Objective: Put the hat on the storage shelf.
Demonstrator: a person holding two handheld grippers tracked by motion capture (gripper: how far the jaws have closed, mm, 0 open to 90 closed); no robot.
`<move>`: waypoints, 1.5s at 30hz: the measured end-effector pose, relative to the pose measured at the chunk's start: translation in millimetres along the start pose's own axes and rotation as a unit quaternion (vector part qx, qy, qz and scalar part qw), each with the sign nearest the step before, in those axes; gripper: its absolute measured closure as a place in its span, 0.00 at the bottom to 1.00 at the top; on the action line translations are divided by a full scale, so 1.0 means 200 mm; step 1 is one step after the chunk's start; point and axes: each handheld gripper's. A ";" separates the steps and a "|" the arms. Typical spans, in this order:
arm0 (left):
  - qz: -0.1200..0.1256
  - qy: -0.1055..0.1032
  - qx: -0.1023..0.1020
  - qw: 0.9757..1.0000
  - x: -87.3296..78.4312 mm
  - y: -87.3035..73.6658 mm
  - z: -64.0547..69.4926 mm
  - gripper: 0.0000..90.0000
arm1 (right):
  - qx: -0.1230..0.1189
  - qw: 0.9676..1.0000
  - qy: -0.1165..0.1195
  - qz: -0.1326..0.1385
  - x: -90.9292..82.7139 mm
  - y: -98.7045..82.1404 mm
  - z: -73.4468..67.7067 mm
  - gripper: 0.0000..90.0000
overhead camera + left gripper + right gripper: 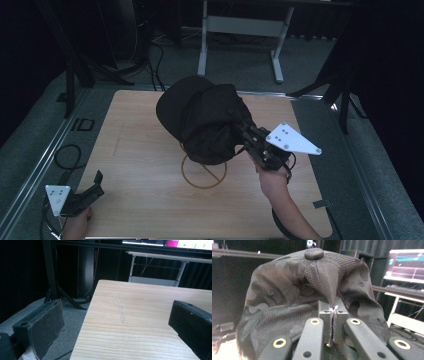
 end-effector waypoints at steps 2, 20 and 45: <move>-0.001 0.000 0.000 1.000 0.00 0.00 0.00 0.01 | 0.001 1.000 0.004 -0.008 0.01 -0.03 0.00 0.98; -0.001 -0.002 -0.001 1.000 0.00 0.00 0.00 0.01 | 0.029 0.995 0.001 -0.096 0.10 -0.26 0.06 0.98; -0.003 -0.003 0.001 1.000 0.00 0.00 0.00 0.01 | 0.090 0.990 0.020 -0.106 0.07 -0.30 0.12 0.75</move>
Point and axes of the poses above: each handheld gripper's, and its own axes: x roughly forward along the jaws, y roughly out of its top, z roughly to its right, and after that the axes turned 11 degrees about z, right-handed
